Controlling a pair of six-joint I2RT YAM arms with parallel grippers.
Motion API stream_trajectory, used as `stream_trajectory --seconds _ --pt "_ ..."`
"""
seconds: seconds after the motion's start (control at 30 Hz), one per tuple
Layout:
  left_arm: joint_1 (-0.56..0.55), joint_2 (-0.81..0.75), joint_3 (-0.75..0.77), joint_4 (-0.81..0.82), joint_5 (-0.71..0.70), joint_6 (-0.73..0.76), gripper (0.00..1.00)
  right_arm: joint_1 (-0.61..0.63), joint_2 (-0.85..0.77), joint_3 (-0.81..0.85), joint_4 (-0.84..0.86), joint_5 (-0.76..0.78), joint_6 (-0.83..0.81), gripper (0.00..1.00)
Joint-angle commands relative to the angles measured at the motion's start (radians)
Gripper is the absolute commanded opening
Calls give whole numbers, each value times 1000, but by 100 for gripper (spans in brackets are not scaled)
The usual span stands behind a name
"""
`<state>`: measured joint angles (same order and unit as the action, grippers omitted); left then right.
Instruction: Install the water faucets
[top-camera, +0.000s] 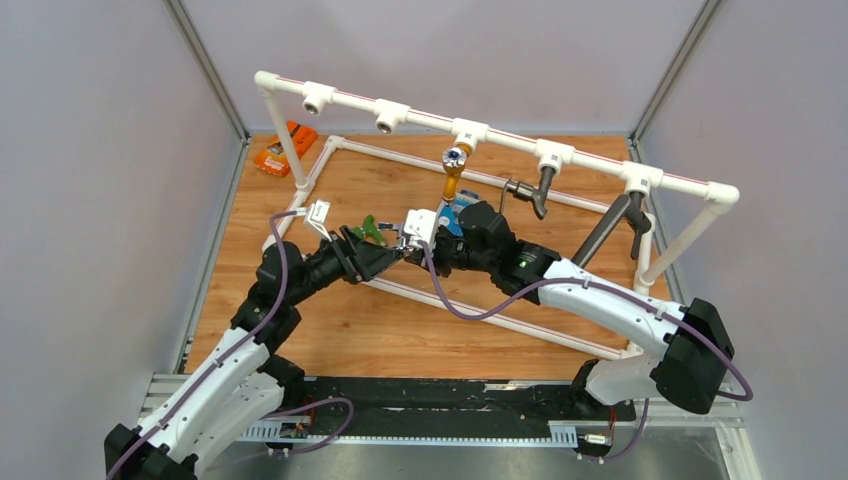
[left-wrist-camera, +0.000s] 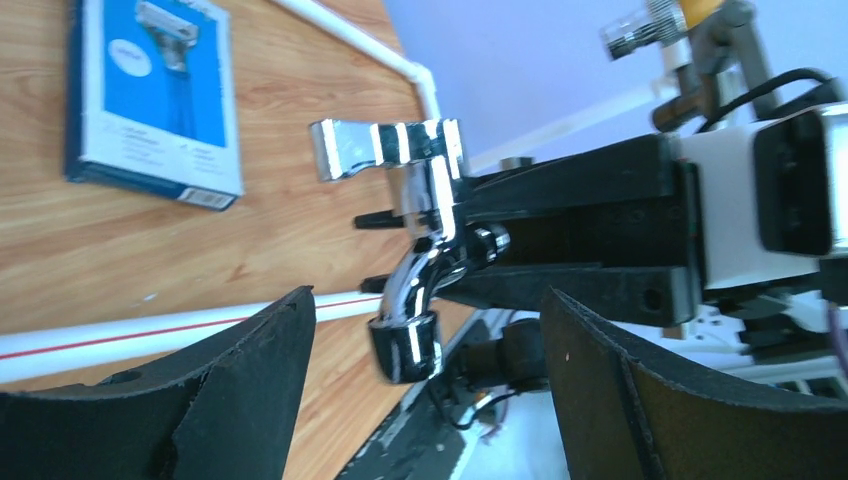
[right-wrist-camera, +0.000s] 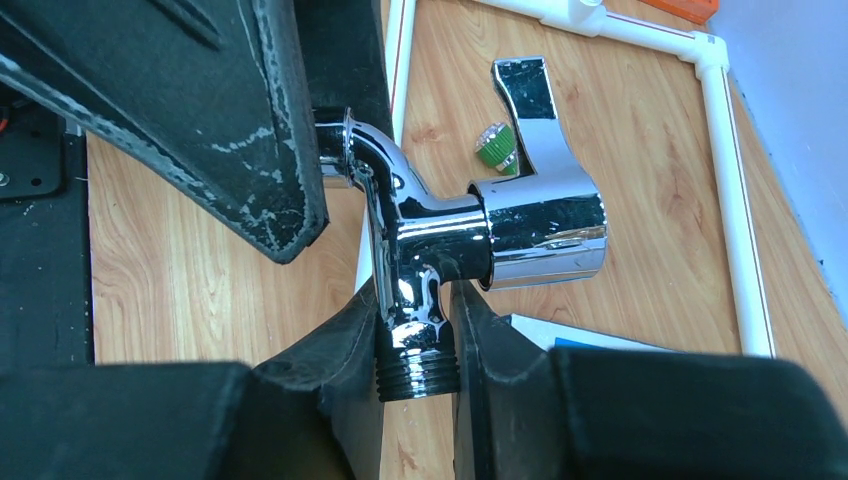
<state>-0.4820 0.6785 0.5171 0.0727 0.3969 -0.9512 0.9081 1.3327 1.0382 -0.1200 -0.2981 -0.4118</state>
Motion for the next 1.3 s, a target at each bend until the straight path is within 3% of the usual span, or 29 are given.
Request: stream_trajectory --seconds 0.0,0.4,0.47,0.53,0.57,0.73,0.8,0.97,1.13,1.27 --pt "8 19 -8 191 82 -128 84 -8 -41 -21 105 -52 28 0" --pt "22 40 -65 323 138 -270 48 -14 -49 -36 111 -91 21 0" --pt "31 27 -72 322 128 -277 28 -15 -50 -40 111 -95 18 0" --pt "42 13 -81 320 114 -288 0 -14 -50 -40 111 -95 16 0" --pt "43 6 -86 314 108 -290 0 -14 -52 -38 111 -95 16 3" --pt "51 -78 -92 187 -32 -287 0 -15 -85 -17 108 -69 22 52" --pt "52 -131 -92 112 -128 -288 0 -14 -108 5 89 -58 19 62" --pt "52 -264 -101 -39 -353 -325 0 -14 -148 170 -74 -61 -21 76" --pt "54 -346 -152 -62 -458 -370 0 -14 -132 387 -279 -87 -53 80" --pt "54 -343 -146 -68 -480 -382 0 -15 -103 558 -360 -15 -64 84"
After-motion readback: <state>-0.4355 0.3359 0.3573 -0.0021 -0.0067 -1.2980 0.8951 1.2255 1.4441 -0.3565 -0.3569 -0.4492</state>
